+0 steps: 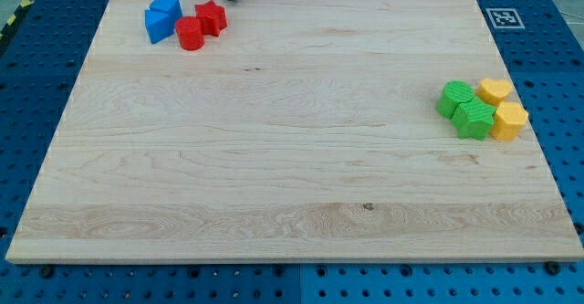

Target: Separate red circle from red star

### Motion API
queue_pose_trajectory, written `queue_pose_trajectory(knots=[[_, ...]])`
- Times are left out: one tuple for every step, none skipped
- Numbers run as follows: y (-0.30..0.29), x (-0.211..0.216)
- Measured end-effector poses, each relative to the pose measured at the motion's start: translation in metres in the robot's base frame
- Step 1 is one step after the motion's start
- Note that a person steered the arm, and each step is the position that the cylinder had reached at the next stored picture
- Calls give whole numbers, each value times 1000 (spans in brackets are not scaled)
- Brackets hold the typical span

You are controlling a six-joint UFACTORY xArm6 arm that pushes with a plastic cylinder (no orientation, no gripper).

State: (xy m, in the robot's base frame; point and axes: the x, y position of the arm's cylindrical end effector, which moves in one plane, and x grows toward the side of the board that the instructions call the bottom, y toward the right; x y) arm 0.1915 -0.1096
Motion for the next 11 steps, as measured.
queue_pose_trajectory(knots=[[-43, 11], [-52, 11], [-50, 34], [-51, 50], [-57, 73], [-57, 88], [-58, 102], [-43, 134], [-43, 171], [-42, 188], [-25, 182]])
